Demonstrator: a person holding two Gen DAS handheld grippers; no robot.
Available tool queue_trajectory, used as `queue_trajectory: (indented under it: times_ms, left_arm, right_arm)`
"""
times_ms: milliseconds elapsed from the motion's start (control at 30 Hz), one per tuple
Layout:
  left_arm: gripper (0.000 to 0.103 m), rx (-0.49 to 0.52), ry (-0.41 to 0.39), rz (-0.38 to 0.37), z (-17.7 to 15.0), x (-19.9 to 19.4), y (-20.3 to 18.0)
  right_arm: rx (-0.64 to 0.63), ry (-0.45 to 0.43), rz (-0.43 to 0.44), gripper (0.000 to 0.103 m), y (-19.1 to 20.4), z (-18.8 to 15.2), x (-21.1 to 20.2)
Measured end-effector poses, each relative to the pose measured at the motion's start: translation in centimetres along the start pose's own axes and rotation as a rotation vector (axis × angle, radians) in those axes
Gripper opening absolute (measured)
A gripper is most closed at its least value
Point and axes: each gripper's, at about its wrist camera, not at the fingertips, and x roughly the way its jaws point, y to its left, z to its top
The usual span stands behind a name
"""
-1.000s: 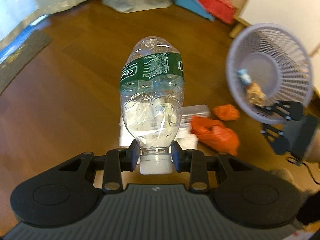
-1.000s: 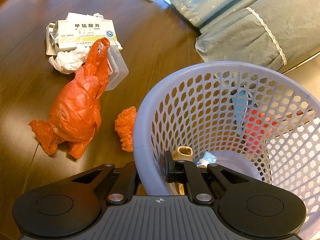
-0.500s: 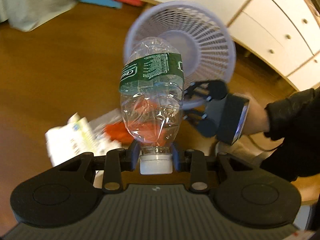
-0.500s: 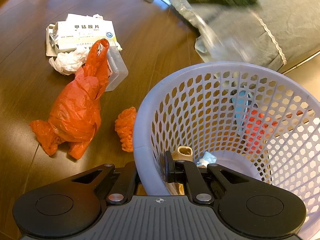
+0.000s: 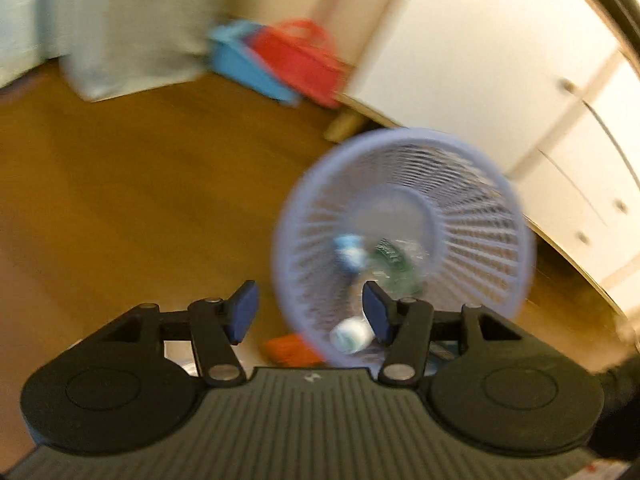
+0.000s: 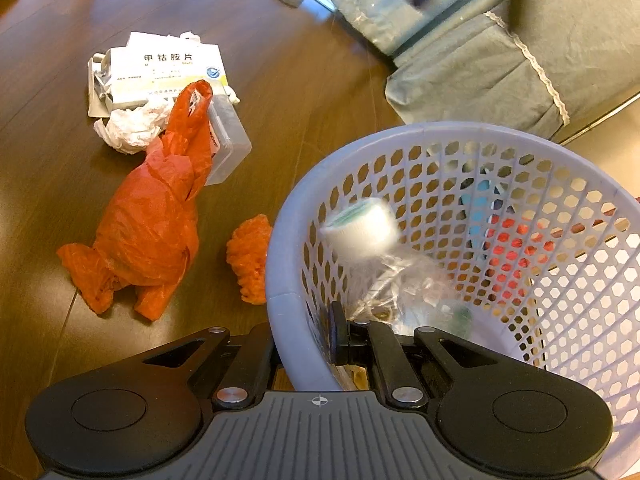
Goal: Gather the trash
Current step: 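Carry the water bottle over the wastebasket and release it with the left gripper, then move the left gripper toward the white medicine box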
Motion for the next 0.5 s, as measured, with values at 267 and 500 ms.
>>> queue_trajectory:
  times_ms: [267, 500]
  left_arm:
    - [0.055, -0.266, -0.045, 0.345, -7.5, -4.4, 8.8]
    - [0.055, -0.275, 0.043, 0.433, -12.8, -2.8, 10.4]
  right_arm:
    - [-0.009, 0.002, 0.001, 0.004, 0.0, -0.1, 0.0]
    - [-0.02, 0.008, 0.001, 0.004, 0.1, -0.1, 0.0]
